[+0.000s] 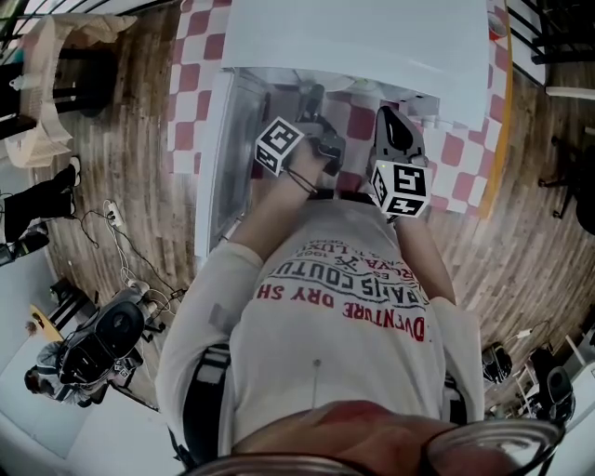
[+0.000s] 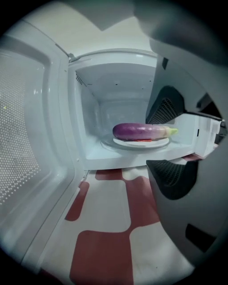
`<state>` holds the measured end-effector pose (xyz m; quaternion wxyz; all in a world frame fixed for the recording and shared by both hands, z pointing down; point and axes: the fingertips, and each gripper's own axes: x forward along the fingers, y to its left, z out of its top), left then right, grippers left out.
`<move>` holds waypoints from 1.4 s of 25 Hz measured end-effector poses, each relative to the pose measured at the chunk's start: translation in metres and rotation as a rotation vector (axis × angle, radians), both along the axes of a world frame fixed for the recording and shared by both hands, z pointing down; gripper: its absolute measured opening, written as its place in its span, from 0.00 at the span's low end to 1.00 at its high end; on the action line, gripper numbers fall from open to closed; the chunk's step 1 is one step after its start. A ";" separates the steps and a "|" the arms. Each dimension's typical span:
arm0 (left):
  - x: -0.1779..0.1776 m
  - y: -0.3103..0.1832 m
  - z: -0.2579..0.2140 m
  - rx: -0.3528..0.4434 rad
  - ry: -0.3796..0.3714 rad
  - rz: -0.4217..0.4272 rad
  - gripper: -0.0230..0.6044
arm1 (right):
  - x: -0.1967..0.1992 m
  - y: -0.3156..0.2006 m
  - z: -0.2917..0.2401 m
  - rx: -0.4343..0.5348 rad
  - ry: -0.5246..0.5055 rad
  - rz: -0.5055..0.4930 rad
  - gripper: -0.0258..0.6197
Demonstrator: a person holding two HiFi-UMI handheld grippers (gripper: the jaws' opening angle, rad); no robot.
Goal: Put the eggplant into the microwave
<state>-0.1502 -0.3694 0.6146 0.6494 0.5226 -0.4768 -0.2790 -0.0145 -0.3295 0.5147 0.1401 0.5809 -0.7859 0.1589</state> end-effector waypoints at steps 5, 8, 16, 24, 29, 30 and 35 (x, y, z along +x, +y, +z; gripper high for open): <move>0.000 0.020 -0.008 -0.016 -0.055 0.053 0.09 | -0.002 0.005 -0.005 0.007 -0.012 -0.009 0.08; 0.005 0.030 -0.021 0.017 -0.102 0.110 0.08 | -0.003 0.007 -0.010 0.018 -0.017 -0.020 0.08; 0.024 0.041 -0.076 0.266 -0.583 0.420 0.08 | 0.002 0.001 -0.030 0.070 -0.018 -0.052 0.08; 0.030 0.030 -0.148 0.562 -1.023 0.490 0.08 | 0.003 -0.004 -0.050 0.103 -0.068 0.001 0.08; 0.041 0.029 -0.181 0.701 -1.128 0.474 0.08 | -0.008 -0.005 -0.065 0.166 -0.031 -0.049 0.08; 0.043 0.030 -0.184 0.717 -1.121 0.472 0.08 | -0.010 -0.006 -0.069 0.181 -0.028 -0.060 0.08; 0.044 0.029 -0.193 0.761 -1.116 0.463 0.08 | -0.012 -0.005 -0.078 0.219 0.010 -0.091 0.08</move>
